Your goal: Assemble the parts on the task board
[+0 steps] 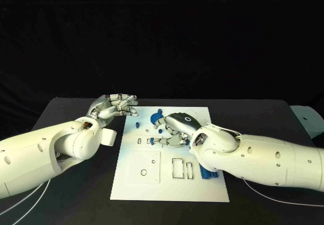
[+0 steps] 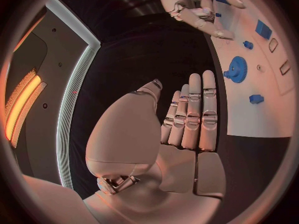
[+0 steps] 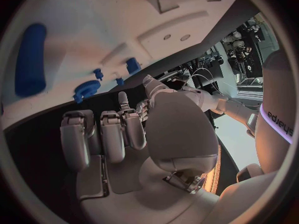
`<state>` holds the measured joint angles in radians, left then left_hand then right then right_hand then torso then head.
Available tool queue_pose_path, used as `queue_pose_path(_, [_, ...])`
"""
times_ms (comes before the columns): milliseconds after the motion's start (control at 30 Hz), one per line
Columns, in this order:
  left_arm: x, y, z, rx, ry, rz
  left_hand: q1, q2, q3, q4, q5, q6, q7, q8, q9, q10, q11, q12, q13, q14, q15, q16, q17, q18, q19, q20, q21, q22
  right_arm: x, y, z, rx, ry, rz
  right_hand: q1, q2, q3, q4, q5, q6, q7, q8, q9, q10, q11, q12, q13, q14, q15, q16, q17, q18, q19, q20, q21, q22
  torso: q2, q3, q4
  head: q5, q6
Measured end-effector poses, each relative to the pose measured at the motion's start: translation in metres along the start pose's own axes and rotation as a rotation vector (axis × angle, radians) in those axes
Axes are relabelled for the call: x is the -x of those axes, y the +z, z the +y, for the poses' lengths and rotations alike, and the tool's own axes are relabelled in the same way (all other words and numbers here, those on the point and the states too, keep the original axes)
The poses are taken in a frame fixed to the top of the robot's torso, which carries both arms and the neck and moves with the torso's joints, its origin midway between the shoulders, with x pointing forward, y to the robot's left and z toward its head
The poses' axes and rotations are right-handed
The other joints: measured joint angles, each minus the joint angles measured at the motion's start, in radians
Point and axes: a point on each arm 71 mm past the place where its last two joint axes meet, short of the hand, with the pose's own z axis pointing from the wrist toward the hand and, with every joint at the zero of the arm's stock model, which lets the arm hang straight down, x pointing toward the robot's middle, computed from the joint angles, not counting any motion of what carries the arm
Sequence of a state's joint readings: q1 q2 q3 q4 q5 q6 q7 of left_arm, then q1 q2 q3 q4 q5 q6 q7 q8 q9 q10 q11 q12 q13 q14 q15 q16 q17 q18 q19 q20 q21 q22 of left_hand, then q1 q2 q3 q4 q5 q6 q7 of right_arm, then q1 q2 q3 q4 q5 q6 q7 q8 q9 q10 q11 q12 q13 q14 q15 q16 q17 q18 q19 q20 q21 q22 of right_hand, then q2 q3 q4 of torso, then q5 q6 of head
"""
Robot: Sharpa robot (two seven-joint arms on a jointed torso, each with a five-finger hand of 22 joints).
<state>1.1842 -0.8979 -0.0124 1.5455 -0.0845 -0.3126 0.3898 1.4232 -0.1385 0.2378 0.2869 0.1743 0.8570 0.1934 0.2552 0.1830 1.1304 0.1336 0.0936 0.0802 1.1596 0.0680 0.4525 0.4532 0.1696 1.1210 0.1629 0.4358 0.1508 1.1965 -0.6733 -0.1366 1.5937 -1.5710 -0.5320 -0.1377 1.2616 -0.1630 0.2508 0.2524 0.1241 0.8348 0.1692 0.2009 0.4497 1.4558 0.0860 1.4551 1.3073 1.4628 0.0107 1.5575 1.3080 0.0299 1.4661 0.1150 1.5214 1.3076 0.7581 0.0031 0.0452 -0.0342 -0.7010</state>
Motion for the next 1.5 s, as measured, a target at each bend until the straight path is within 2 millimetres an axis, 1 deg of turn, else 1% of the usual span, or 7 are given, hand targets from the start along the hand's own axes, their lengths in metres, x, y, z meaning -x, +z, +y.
queue_pose_path(233, [0.002,0.001,0.006,0.086,0.137,0.072,-0.1,0.021,-0.051,0.002,0.0,0.064,-0.032,0.057,0.046,0.129,-0.053,0.125,0.09,0.156,-0.059,0.397,0.31,0.0,0.122,-0.065,0.217,0.121,0.052,-0.011,-0.023,-0.013,0.12,-0.091,0.021,0.021,0.009,0.003,0.025,0.015,-0.004,0.009,0.002,0.004,-0.004,0.003,0.0,0.0,0.0,0.0,0.0,0.0,0.0,0.0,-0.013,0.0,-0.009,-0.0006,-0.0049,0.004,-0.001])
queue_pose_path(300, [0.001,0.003,0.007,0.116,0.184,0.103,-0.142,0.041,-0.067,-0.001,0.0,0.057,-0.046,0.091,0.076,0.153,-0.069,0.248,0.185,0.266,-0.078,0.742,0.656,-0.001,0.175,-0.085,0.431,0.341,0.061,-0.015,-0.031,-0.032,0.158,-0.106,0.021,0.021,0.01,0.004,0.031,0.019,-0.004,0.015,0.003,0.004,-0.004,0.004,0.0,0.0,0.0,0.0,0.0,0.0,0.0,0.0,-0.013,0.0,-0.013,-0.0006,-0.0062,0.004,-0.002])
queue_pose_path(400, [-0.002,0.007,0.008,0.168,0.278,0.168,-0.19,0.074,-0.086,0.007,0.0,0.025,-0.059,0.159,0.13,0.07,-0.085,0.48,0.372,0.303,-0.086,0.949,0.835,-0.04,0.213,-0.095,0.681,0.637,0.077,-0.023,-0.044,-0.069,0.216,-0.13,0.023,0.023,0.01,0.004,0.037,0.019,-0.004,0.015,0.003,0.004,-0.004,0.004,0.0,0.0,0.0,0.0,0.0,0.0,0.0,0.0,-0.013,0.0,-0.02,-0.0008,-0.007,0.007,-0.006])
queue_pose_path(633, [-0.02,0.019,0.002,0.283,0.528,0.326,-0.234,0.117,-0.087,0.008,0.0,-0.037,-0.054,0.227,0.185,-0.053,-0.078,0.622,0.486,0.304,-0.087,0.93,0.855,-0.04,0.193,-0.097,0.7,0.631,0.094,-0.041,-0.071,-0.154,0.312,-0.164,0.03,0.022,0.017,0.002,0.044,0.022,-0.007,0.015,0.004,0.004,-0.004,0.004,0.001,0.0,0.0,0.0,0.0,0.0,0.0,0.0,-0.013,0.0,-0.041,-0.0024,-0.003,0.012,-0.02])
queue_pose_path(800, [-0.032,0.029,-0.002,0.347,0.712,0.407,-0.237,0.128,-0.087,0.008,0.0,-0.022,-0.069,0.283,0.22,-0.037,-0.094,0.708,0.535,0.308,-0.095,1.04,0.855,-0.071,0.288,-0.105,0.851,0.876,0.097,-0.047,-0.079,-0.181,0.346,-0.169,0.03,0.022,0.017,0.003,0.047,0.022,-0.007,0.016,0.003,0.004,-0.004,0.004,0.001,0.0,0.0,0.0,0.0,0.0,0.0,0.0,-0.013,0.0,-0.054,-0.0022,0.001,0.013,-0.028])
queue_pose_path(1067, [-0.051,0.044,0.002,0.454,0.946,0.475,-0.275,0.123,-0.135,0.008,0.0,-0.019,-0.09,0.372,0.291,0.098,-0.11,1.046,0.882,0.305,-0.104,1.112,0.855,-0.086,0.304,-0.111,0.942,1.013,0.097,-0.049,-0.086,-0.205,0.362,-0.161,0.039,0.023,0.021,-0.002,0.077,0.022,-0.007,0.023,0.003,0.004,-0.004,0.004,0.001,0.0,0.0,0.0,0.0,0.0,0.0,0.0,-0.018,0.0,-0.071,-0.0008,0.0028,0.02,-0.038])
queue_pose_path(1500, [-0.065,0.057,0.012,0.586,1.098,0.494,-0.347,0.152,-0.218,0.009,-0.1,-0.024,-0.103,0.424,0.355,0.116,-0.117,1.106,0.951,0.306,-0.111,1.112,0.854,-0.086,0.307,-0.115,0.965,1.053,0.096,-0.052,-0.091,-0.23,0.359,-0.152,0.039,0.023,0.024,0.001,0.081,0.022,-0.007,0.023,0.003,0.004,-0.004,0.004,0.001,0.0,0.0,0.0,-0.001,0.0,0.0,0.0,-0.018,0.0,-0.075,0.0036,0.0007,0.024,-0.045])
